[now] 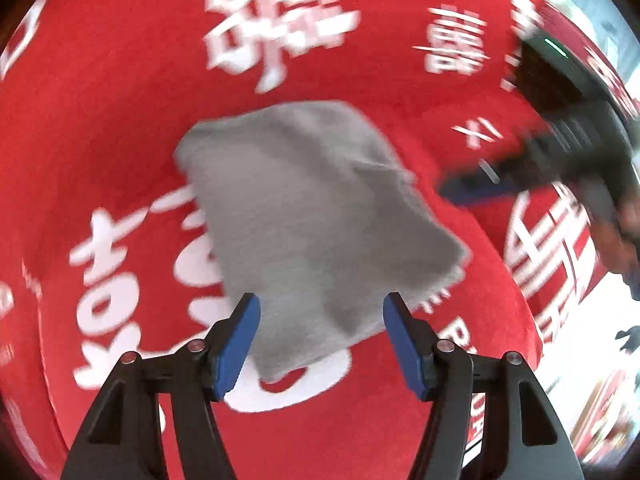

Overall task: Fold small clothes
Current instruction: 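Fold the held sweater over onto itself and open both grippers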

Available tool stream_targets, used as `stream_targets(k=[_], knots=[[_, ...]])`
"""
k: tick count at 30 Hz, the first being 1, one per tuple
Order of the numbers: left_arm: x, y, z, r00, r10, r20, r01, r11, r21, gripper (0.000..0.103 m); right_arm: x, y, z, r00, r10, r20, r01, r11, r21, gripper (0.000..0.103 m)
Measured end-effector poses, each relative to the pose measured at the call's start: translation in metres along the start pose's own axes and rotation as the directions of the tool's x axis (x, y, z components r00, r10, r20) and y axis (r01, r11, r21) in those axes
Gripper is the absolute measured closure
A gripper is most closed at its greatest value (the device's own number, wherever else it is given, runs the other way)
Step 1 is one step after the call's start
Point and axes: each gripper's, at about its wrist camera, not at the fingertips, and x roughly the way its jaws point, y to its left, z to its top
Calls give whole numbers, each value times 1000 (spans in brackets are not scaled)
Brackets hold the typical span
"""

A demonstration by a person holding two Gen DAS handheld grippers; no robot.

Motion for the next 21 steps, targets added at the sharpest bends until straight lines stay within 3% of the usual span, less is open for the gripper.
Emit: stream_targets(k=[1,2,4,7,9,11,15,17,19,21], knots=[[4,10,1,1000,5,-13,-6,999,-46,39,12,4,-1,999,-23,-28,23,999,-23,46],[12,24,6,1000,8,-24,-10,994,-106,39,24,6,-1,998,-41,-54,40,999,-28,57],[29,41,10,999,11,-33,-16,985,-171,39,37,3,-3,993,-71,-90,68,997,-34,96],[59,56,1,993,46,-108,-67,976,-205,39,48,-10,-16,982,-169,-87,168,986,-22,97],[73,62,-10,986,18,-165,-57,970,-235,39,49,-30,-28,983,-153,-98,158,986,52,97],[71,65,-18,984,-10,-178,-41,960,-277,39,44,-38,-36,991,-106,-83,115,988,106,97],[53,65,-26,982,19,-187,-73,955,-286,39,36,-29,-36,978,-181,-100,190,978,85,96],[43,67,-31,980,13,-198,-74,948,-309,38,30,-17,-31,971,-222,-93,230,969,86,82],[34,70,-35,980,31,-197,-95,941,-324,34,19,4,-22,971,-238,-15,238,970,43,81],[23,73,-41,982,42,-185,-105,931,-348,34,9,19,-11,976,-212,51,213,977,-6,63]])
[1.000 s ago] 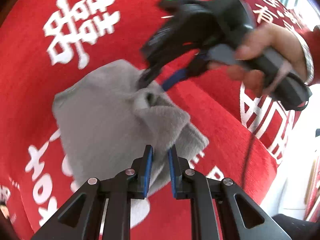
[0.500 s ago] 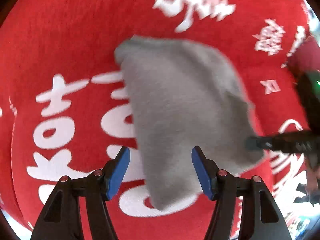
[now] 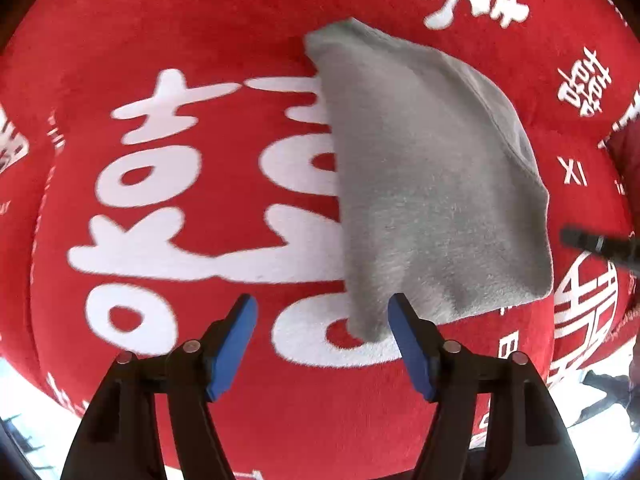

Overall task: Fold small clothes
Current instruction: 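Fold the held sweater over onto itself and open both grippers, then withdraw both open grippers from the folded sweater bundle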

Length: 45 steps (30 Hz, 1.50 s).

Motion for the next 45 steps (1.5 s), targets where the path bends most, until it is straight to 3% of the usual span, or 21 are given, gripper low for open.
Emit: stream_targets(k=[1,3,6,7,10,13,18,25,32,39,45], knots=[[-4,2,0,1000,-4,5,4,1000,-13,34,0,9,8,1000,5,17,-5,1000,-28,55],[-13,7,0,1000,-14,19,15,999,-48,33,13,20,24,1000,-9,7,9,998,-63,55],[-19,12,-7,1000,14,23,-12,997,-80,2,40,17,38,998,-43,-53,39,997,-71,55],[-21,12,-10,999,22,27,-20,996,-85,2,49,11,39,995,-40,-87,36,998,-46,55],[-23,16,-16,1000,17,21,-14,994,-107,2,47,4,36,996,-11,-87,12,1000,13,55],[-26,18,-23,1000,0,8,1,990,-139,2,37,2,30,980,-153,-126,152,988,-11,41],[-25,11,-38,999,22,-40,-28,990,-142,2,17,14,14,972,-167,-163,158,985,-65,37],[-32,3,-62,994,-100,-45,89,975,-203,2,21,48,0,951,-225,-213,189,966,-174,32],[-54,6,-72,991,-132,21,133,956,-261,2,26,73,-6,937,-278,-214,228,946,-230,25],[-72,33,-85,986,-150,78,168,933,-319,2,33,78,-16,927,-300,-225,271,950,-153,25],[-92,64,-110,987,-135,86,156,930,-331,2,25,85,-35,936,-293,-194,289,956,-47,25]])
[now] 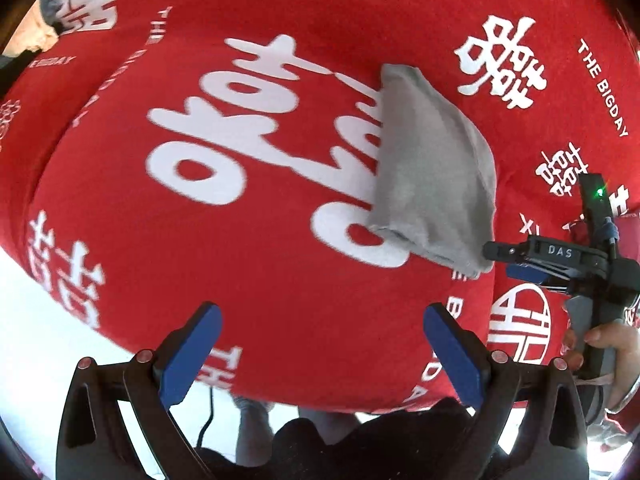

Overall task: Fold small clothes
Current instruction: 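Withdraw both open grippers from the folded sweater bundle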

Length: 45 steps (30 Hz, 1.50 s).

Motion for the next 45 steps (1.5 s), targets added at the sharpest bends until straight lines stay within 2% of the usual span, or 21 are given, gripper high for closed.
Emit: stream_targets(k=[6,15,21,25,32,45], knots=[[-30,24,-5,998,56,19,-57,997,54,2,-20,14,-20,997,29,71,-29,1000,6,25],[-53,30,3,997,72,36,-77,986,147,2,-45,13,-57,982,80,171,-93,994,66,25],[-41,20,11,998,70,6,-69,976,204,2,-54,0,-80,971,103,215,-129,986,108,25],[-22,5,18,996,84,-24,-75,965,249,2,-53,-13,-83,970,91,226,-121,985,121,25],[19,-29,45,993,103,-57,-83,956,282,2,-43,-42,-62,966,122,226,-154,980,126,25],[94,-89,97,985,138,-99,-107,957,268,2,-17,-90,23,969,157,190,-175,981,79,24]])
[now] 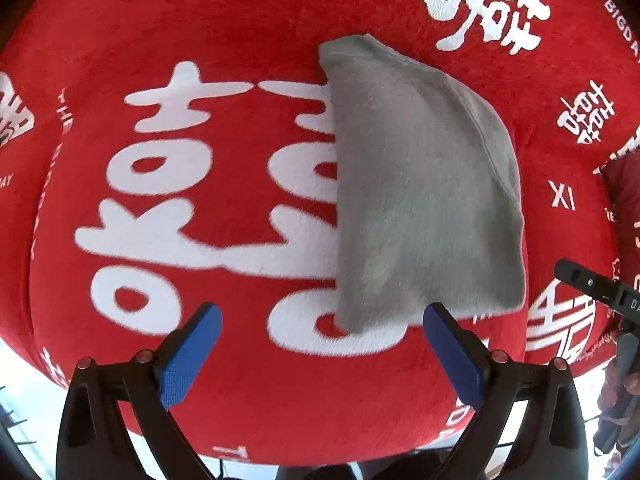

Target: Fold small clothes

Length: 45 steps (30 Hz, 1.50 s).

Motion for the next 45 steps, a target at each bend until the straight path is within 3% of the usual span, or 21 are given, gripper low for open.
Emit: stream_targets(k=[9,20,23,27,30,36,40,45], knots=[[26,-17,28,999,37,-28,-36,999,22,2,20,-15,44,999,38,-15,-39,999,-9,24],[46,-21,41,998,43,-52,-42,999,14,2,36,-31,58,996,76,-50,-76,997,-1,24],[48,-14,44,998,-29,-60,29,1000,-12,2,39,-39,62,994,93,-55,-93,996,4,24],[34,-5,57,989,-146,25,146,989,5,2,40,-50,70,988,144,-58,-144,990,13,24],[34,-1,72,981,-188,41,186,981,44,2,43,-59,80,972,228,-54,-226,973,37,23],[65,-2,80,964,-263,-30,265,960,93,2,67,-71,102,933,349,-82,-344,936,70,23],[74,-8,83,943,-330,-45,332,939,91,2,87,-71,115,893,437,-108,-433,900,60,23],[87,-18,83,934,-350,-73,355,931,83,2,103,-70,128,850,511,-127,-510,859,47,21]])
